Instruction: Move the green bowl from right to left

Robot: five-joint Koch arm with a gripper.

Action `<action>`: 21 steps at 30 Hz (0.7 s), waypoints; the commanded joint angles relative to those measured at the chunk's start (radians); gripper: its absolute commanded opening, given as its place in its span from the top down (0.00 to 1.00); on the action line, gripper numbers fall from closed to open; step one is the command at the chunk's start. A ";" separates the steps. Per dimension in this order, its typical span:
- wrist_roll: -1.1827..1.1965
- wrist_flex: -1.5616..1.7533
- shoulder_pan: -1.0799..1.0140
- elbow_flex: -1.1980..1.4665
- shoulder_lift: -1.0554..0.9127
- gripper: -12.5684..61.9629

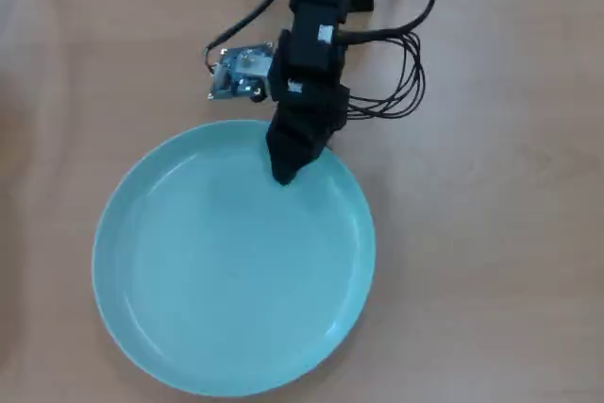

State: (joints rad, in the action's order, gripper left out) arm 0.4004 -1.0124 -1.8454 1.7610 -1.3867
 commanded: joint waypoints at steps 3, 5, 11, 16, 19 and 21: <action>0.000 0.072 -0.017 -0.005 -0.003 0.49; -0.002 0.086 -0.017 0.003 -0.003 0.57; 0.000 0.092 -0.018 0.008 0.000 0.87; 0.000 0.094 -0.018 0.006 0.000 0.93; -0.002 0.094 -0.018 0.005 -0.002 0.93; -0.002 0.094 -0.017 0.005 -0.002 0.93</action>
State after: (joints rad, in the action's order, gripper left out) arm 0.3973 -0.9265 -1.8623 1.7825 -1.3867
